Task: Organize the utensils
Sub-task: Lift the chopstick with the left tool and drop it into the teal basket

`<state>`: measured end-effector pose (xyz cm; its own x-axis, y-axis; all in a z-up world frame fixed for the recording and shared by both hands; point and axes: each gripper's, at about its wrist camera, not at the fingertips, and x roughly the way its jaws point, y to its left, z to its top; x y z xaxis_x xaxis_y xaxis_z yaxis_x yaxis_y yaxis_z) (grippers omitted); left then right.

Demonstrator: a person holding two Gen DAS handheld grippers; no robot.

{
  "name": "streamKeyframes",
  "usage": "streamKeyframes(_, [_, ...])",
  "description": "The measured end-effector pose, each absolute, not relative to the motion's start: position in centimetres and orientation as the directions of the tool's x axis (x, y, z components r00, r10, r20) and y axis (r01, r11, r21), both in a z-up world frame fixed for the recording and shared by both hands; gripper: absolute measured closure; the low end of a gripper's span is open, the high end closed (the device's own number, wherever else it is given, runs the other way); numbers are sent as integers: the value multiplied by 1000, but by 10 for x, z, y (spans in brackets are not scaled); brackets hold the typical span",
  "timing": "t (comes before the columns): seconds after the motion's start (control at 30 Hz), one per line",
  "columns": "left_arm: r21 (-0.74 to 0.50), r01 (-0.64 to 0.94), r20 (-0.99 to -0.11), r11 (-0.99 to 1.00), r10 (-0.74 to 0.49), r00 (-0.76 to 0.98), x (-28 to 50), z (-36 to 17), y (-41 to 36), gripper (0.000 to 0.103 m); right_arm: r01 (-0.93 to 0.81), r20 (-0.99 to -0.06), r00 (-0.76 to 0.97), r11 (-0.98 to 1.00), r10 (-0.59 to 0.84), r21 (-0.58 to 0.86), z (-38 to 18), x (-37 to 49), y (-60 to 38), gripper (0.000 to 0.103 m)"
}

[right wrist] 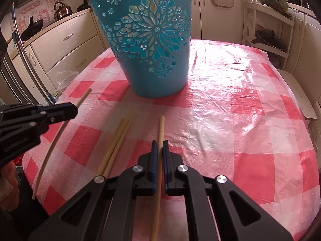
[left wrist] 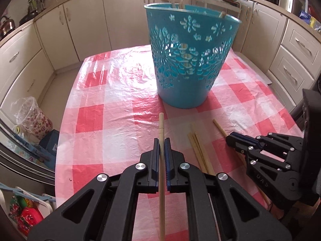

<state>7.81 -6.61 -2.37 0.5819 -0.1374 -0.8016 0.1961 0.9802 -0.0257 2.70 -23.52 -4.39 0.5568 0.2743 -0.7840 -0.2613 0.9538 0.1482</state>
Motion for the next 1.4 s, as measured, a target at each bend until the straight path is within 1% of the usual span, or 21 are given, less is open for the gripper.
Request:
streamKeyframes(0.17, [-122,172,-706,977,-208,677,73,15,-41,98,-261,-783,561,955,268,139,-44,26,-234,97])
streamKeyframes(0.4, [-229,129,-550,965,-237,801,75,77,-14,98,-262,-783,562,955,266,136,-44,25,-235,97])
streamKeyframes(0.6, [-269,151,-417,951,-257,872,85,124,-15,98,-262,-783,562,955,266,137,-44,25,-235,97])
streamKeyframes(0.8, [-267,155,-298,951,-234,926,106,160,-31,98,-261,-782,561,955,270,143,-43,25,-235,97])
streamKeyframes(1.0, [-300,122,-228,946,-195,954,135,176,-38,98,-259,-781,558,953,279,155,-43,26,-237,97])
streamKeyframes(1.13, [-303,116,-194,946,-180,964,156,174,-48,98,-258,-780,555,951,291,171,-43,26,-239,97])
streamKeyframes(1.4, [-322,80,-213,943,-154,965,200,137,-65,98,-255,-777,545,945,315,204,-44,29,-243,97])
